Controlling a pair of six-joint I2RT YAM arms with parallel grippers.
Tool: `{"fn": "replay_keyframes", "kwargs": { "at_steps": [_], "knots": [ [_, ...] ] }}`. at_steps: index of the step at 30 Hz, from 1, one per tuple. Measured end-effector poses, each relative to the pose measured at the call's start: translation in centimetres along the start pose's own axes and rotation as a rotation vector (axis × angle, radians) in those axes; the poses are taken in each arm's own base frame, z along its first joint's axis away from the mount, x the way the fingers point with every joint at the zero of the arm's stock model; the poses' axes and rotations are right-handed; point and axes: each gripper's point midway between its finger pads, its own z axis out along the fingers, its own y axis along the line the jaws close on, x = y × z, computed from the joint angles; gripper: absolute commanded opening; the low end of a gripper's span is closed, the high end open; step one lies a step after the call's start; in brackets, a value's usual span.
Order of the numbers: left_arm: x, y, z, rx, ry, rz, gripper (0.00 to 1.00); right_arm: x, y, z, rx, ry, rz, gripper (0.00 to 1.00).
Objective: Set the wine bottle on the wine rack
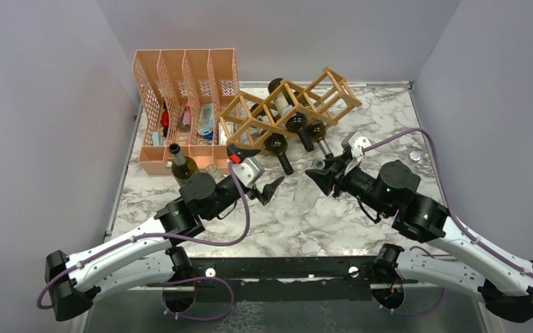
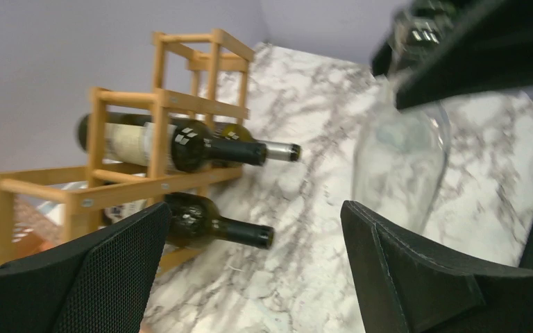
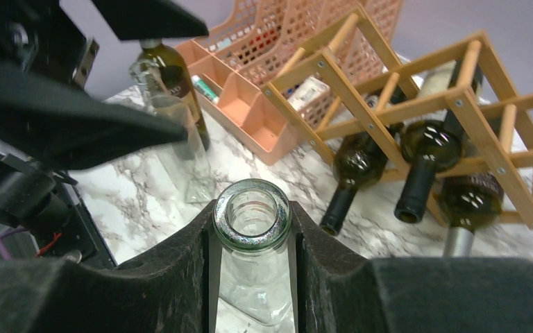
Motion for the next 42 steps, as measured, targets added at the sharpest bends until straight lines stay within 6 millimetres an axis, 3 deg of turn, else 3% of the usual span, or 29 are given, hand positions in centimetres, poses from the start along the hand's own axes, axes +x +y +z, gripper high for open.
{"fn": "replay_keyframes", "kwargs": {
  "at_steps": [5, 9, 13, 29, 38, 40, 42],
  "knots": [
    [3.9, -4.2, 1.4, 0.189, 0.038, 0.002, 0.99, 0.1, -1.0, -0.6, 0.057, 0.034, 0.019, 0.01],
    [5.3, -7.5, 2.4, 0.352, 0.05, -0.009, 0.99, -0.3, -1.2, -1.0, 0.074, 0.033, 0.034, 0.01],
    [6.5, -8.9, 3.1, 0.408, 0.065, -0.023, 0.99, -0.6, -1.2, -1.3, 0.075, 0.032, 0.038, 0.01],
    [9.8, -11.3, 4.9, 0.478, 0.074, -0.085, 0.97, -1.6, -0.8, -1.9, 0.047, 0.006, 0.05, 0.01],
    [9.2, -12.0, 5.5, 0.509, 0.012, -0.094, 0.82, -2.3, -0.6, -2.5, 0.032, -0.021, 0.061, 0.01],
    [9.0, -12.2, 5.7, 0.515, -0.004, -0.094, 0.75, -2.4, -0.6, -2.6, 0.031, -0.025, 0.062, 0.01],
    [8.8, -12.3, 5.7, 0.521, -0.017, -0.091, 0.62, -2.5, -0.6, -2.6, 0.03, -0.027, 0.063, 0.01]
  ]
}}
